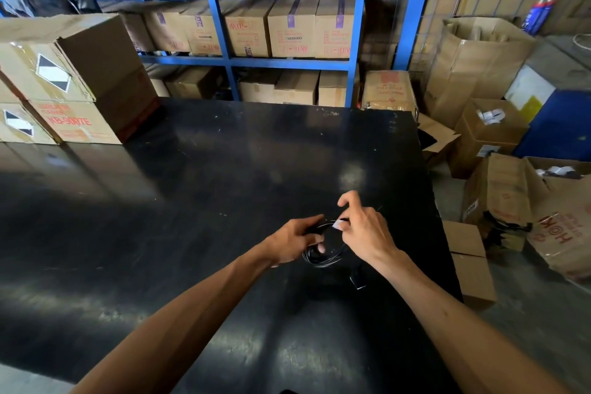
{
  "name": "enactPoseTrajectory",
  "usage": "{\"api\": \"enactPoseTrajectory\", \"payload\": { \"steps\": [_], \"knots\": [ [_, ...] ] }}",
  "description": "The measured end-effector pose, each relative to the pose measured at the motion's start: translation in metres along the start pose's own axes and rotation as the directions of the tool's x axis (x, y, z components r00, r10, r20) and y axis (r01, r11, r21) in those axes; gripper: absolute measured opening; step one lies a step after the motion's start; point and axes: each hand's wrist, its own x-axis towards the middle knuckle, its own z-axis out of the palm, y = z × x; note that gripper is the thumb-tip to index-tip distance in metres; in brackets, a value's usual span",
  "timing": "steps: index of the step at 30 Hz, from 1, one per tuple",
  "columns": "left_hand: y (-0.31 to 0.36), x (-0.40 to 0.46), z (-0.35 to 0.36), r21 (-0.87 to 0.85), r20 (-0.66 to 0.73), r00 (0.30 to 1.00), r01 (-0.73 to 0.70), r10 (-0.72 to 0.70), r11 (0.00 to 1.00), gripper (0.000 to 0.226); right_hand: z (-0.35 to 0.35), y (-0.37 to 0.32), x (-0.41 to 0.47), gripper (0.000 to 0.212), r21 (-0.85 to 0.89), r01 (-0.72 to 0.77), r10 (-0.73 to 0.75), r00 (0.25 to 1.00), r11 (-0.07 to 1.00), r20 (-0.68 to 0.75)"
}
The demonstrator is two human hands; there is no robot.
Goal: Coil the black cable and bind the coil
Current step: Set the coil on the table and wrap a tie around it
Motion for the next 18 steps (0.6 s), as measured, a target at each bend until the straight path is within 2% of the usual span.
{"api": "enactPoseTrajectory", "payload": {
  "steps": [2,4,5,7,10,15,18],
  "knots": [
    [-0.003,0.0,0.006,-0.374,-0.062,0.997,0.027,-0.054,0.927,0.039,-0.005,0.005,0.006,0.034,0.064,-0.054,0.053,0.999,0.997,0.006],
    [0.001,0.006,0.014,-0.595,-0.131,0.982,0.029,-0.133,0.804,0.035,-0.01,0.001,0.009,0.031,0.107,-0.043,0.045,0.999,0.993,-0.021],
    [0.005,0.01,0.018,-0.645,-0.165,0.972,0.023,-0.168,0.764,0.034,-0.011,-0.003,0.01,0.033,0.093,0.018,-0.013,0.999,0.996,-0.052],
    [0.016,0.018,0.022,-0.687,-0.239,0.943,0.004,-0.232,0.727,0.035,-0.01,-0.008,0.009,0.041,-0.057,0.211,-0.216,0.971,0.976,-0.099],
    [0.028,0.026,0.016,-0.775,-0.304,0.899,-0.041,-0.315,0.63,0.034,-0.005,-0.007,-0.001,0.033,-0.237,0.395,-0.433,0.892,0.887,-0.133],
    [0.04,0.034,0.003,-0.907,-0.238,0.877,-0.047,-0.418,0.418,0.033,0.01,0.012,-0.02,0.057,-0.447,0.378,-0.375,0.922,0.811,0.099],
    [0.047,0.037,0.01,-0.935,-0.156,0.863,0.029,-0.481,0.354,0.037,0.013,0.015,-0.025,0.033,-0.437,0.371,-0.395,0.918,0.82,0.039]
  ]
}}
